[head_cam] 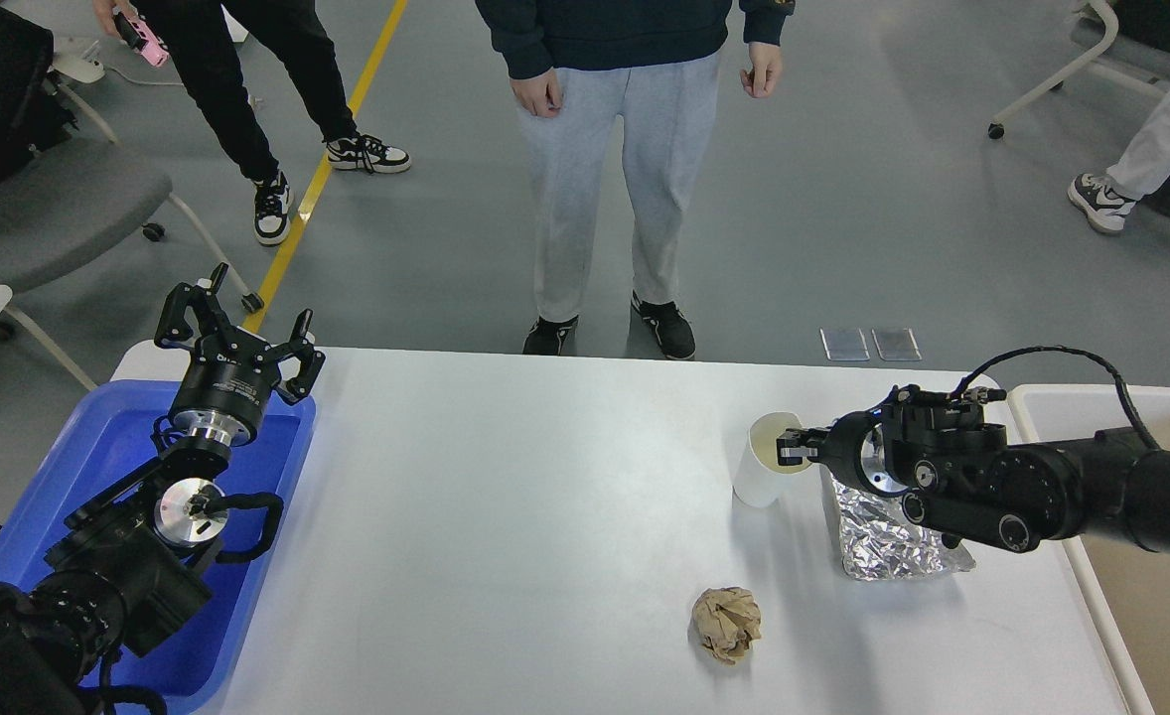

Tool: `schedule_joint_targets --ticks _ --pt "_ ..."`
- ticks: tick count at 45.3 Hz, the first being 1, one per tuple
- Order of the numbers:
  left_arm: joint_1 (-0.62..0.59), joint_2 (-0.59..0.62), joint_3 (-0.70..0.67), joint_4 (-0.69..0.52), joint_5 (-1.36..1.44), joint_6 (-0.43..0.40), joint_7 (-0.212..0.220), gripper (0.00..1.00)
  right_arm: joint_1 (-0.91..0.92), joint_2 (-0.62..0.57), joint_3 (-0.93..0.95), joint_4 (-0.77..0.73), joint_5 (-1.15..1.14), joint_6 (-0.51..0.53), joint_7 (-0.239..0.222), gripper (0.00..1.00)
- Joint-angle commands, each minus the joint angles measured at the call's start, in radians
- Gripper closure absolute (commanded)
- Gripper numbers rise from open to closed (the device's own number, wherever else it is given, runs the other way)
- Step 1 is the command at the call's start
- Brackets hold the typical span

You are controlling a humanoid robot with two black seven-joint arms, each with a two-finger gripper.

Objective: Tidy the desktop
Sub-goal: 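Lift the white cup with the right gripper and carry it toward the bin, then release the white cup into the bin with the right gripper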

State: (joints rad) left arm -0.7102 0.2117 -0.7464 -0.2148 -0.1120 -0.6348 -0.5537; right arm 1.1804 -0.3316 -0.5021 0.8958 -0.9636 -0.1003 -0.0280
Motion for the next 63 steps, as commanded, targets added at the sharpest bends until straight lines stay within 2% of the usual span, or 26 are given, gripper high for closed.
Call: schedule_joint_targets --ticks 1,12,22,27,34,51,63 --pt "0.0 0.0 0.001 0.0 0.0 0.0 0.0 0.0 0.111 -0.053 -0.038 0.055 0.003 0.062 0.003 1.0" --pt "0.0 0.0 0.001 0.0 0.0 0.0 0.0 0.0 0.307 -0.217 -0.044 0.204 0.011 0.209 0.003 1.0" --pt "0.0 0.002 -0.001 0.0 0.0 0.0 0.0 0.0 0.49 -0.342 -0.041 0.268 0.009 0.364 0.003 1.0" --pt "0.0 0.002 -0.001 0.0 0.0 0.001 0.0 0.0 0.585 -0.383 -0.039 0.29 0.008 0.448 0.003 1.0" --pt "0.0 0.002 -0.001 0.0 0.0 0.001 0.0 0.0 0.682 -0.408 -0.041 0.298 -0.001 0.511 0.003 1.0" --pt "0.0 0.002 -0.001 0.0 0.0 0.001 0.0 0.0 0.65 -0.455 -0.058 0.288 -0.007 0.507 0.003 1.0" --pt "0.0 0.002 -0.001 0.0 0.0 0.0 0.0 0.0 0.548 -0.607 -0.035 0.184 -0.007 0.499 0.003 1.0"
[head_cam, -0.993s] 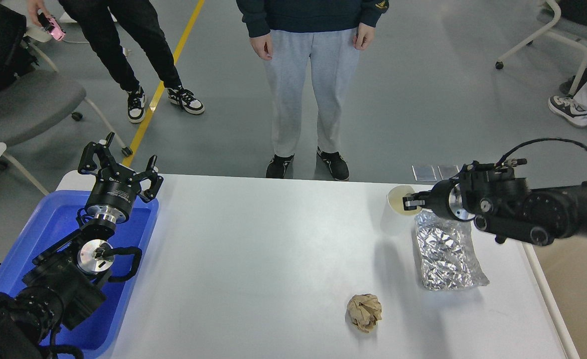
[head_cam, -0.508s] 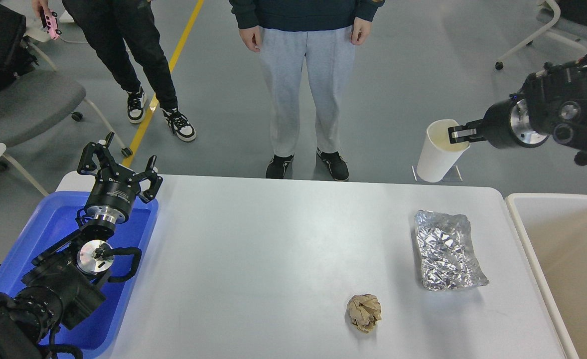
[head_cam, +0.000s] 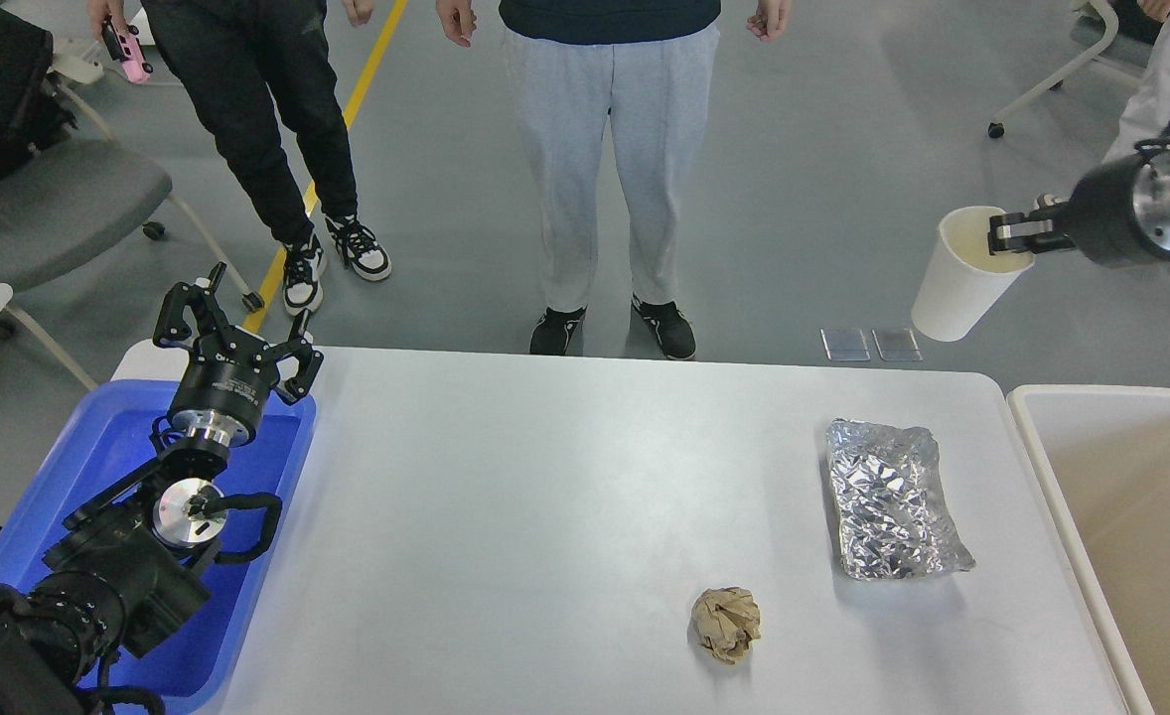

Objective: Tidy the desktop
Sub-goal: 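Release the white cup into the bin with the right gripper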

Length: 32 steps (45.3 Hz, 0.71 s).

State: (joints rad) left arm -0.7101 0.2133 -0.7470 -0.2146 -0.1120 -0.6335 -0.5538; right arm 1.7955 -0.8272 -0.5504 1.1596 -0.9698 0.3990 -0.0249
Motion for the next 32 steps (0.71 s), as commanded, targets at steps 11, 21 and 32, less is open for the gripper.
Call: schedule_joint_targets --ticks 11,21,32 --pt "0.0 0.0 0.0 0.0 0.0 0.0 0.0 0.0 -0.195 -0.164 0.014 -0.244 0.008 -0.005 0.0 1.0" --pt "0.0 0.0 0.0 0.0 0.0 0.002 0.0 0.0 -0.317 -0.217 0.047 -0.396 0.054 -0.026 0.0 1.0" --pt "0.0 0.0 0.0 0.001 0.0 0.003 0.0 0.0 -0.554 -0.214 0.207 -0.5 0.131 -0.126 0.003 1.0"
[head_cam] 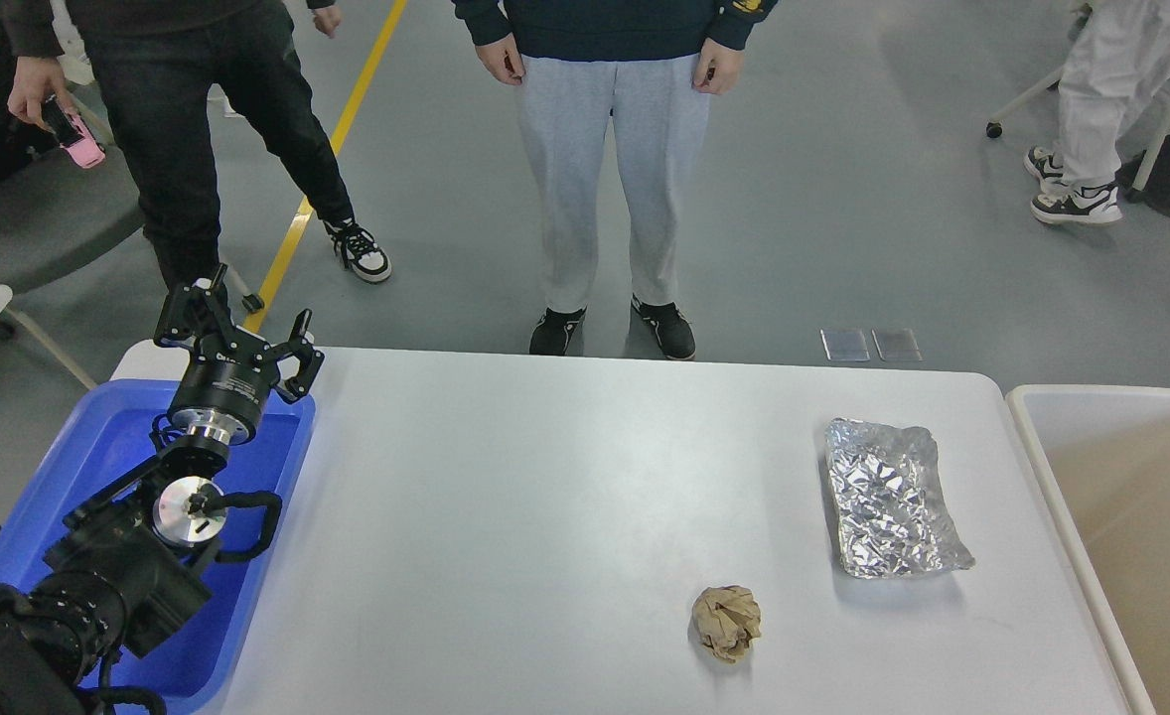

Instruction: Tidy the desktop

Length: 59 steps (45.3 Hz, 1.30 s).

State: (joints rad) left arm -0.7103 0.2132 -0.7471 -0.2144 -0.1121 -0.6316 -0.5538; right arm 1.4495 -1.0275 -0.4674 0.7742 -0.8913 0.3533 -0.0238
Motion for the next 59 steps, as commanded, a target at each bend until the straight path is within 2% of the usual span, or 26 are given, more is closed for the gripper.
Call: schedule_joint_targets --ticks 1,8,16,21,27,33,52,54,57,59 --pt "0.0 0.0 0.0 0.0 0.0 0.001 0.0 0.0 -0.233 -0.013 0.141 -0.118 0.052 -0.094 0.002 1.0" --pt "0.0 0.0 0.0 0.0 0.0 0.001 0.0 0.0 -0.411 0.024 0.256 -0.197 0.057 -0.169 0.027 1.0" --pt "0.0 0.0 0.0 0.001 0.0 0.001 0.0 0.0 -0.596 0.113 0.342 -0.326 0.107 -0.249 0.031 1.0" --pt "0.0 0.0 0.0 0.001 0.0 0.001 -0.002 0.0 -0.689 0.208 0.359 -0.447 0.156 -0.297 0.053 1.0" --pt "0.0 0.0 0.0 0.0 0.0 0.001 0.0 0.0 -0.768 0.339 0.359 -0.627 0.184 -0.301 0.105 1.0" --pt "0.0 0.0 0.0 0.001 0.0 0.001 -0.002 0.0 -0.813 0.46 0.354 -0.765 0.23 -0.31 0.116 1.0" --pt "0.0 0.0 0.0 0.001 0.0 0.003 -0.002 0.0 -0.857 0.514 0.343 -0.783 0.252 -0.376 0.114 1.0" --pt "0.0 0.0 0.0 0.001 0.0 0.001 0.0 0.0 -0.857 0.514 0.343 -0.785 0.252 -0.376 0.114 0.86" --pt "0.0 0.0 0.0 0.001 0.0 0.001 -0.002 0.0 -0.857 0.514 0.343 -0.785 0.252 -0.373 0.11 0.76" --pt "0.0 0.0 0.0 0.001 0.0 0.001 -0.002 0.0 -0.856 0.514 0.348 -0.785 0.255 -0.373 0.105 0.64"
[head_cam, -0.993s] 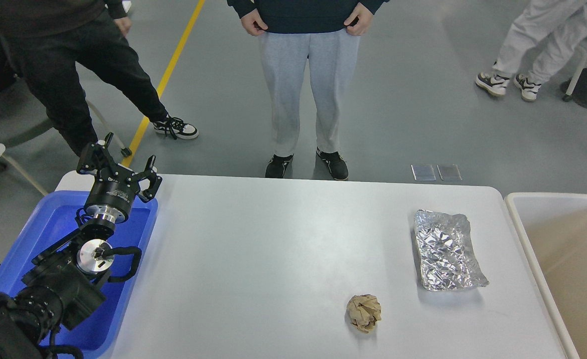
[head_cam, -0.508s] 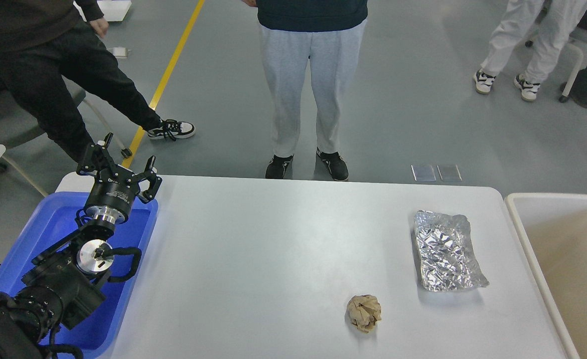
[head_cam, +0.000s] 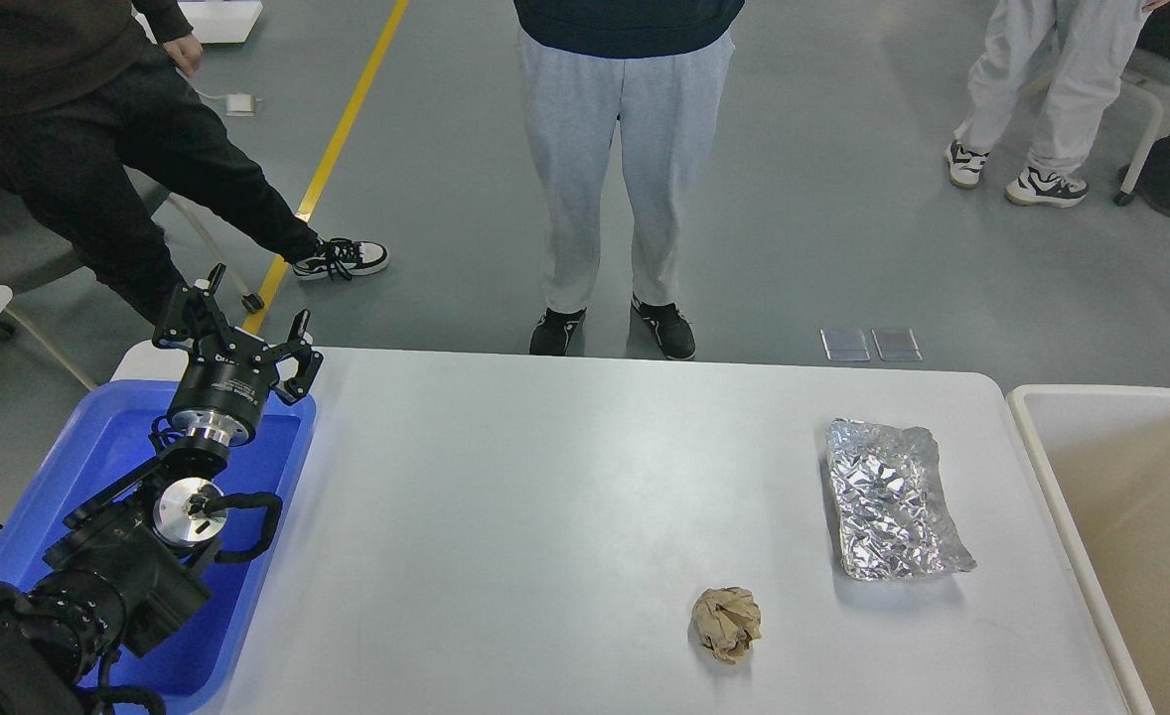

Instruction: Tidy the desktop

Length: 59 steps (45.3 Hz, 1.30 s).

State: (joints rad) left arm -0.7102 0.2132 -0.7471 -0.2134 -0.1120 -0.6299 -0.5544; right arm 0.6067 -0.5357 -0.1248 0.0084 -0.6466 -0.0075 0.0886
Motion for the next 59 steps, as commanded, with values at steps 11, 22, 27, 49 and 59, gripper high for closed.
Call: schedule_joint_targets --ticks 11,22,27,49,59 --pt "0.0 0.0 0.0 -0.001 0.0 0.001 0.001 0.0 0.031 0.051 0.021 -0.021 0.051 -0.065 -0.006 0.0" --pt "0.0 0.0 0.0 -0.001 0.0 -0.001 0.001 0.0 0.102 0.092 0.013 -0.022 0.228 -0.065 -0.006 0.0" --pt "0.0 0.0 0.0 -0.001 0.0 -0.001 0.001 0.0 0.13 0.089 0.02 -0.024 0.248 -0.071 -0.004 0.0" --pt "-0.002 0.0 -0.002 -0.001 0.0 -0.001 0.001 0.0 0.196 0.094 0.08 -0.031 0.292 -0.051 0.039 0.0" --pt "0.0 0.0 0.0 -0.001 0.0 -0.001 0.001 0.0 0.2 0.008 0.365 0.186 0.518 -0.028 0.148 0.0"
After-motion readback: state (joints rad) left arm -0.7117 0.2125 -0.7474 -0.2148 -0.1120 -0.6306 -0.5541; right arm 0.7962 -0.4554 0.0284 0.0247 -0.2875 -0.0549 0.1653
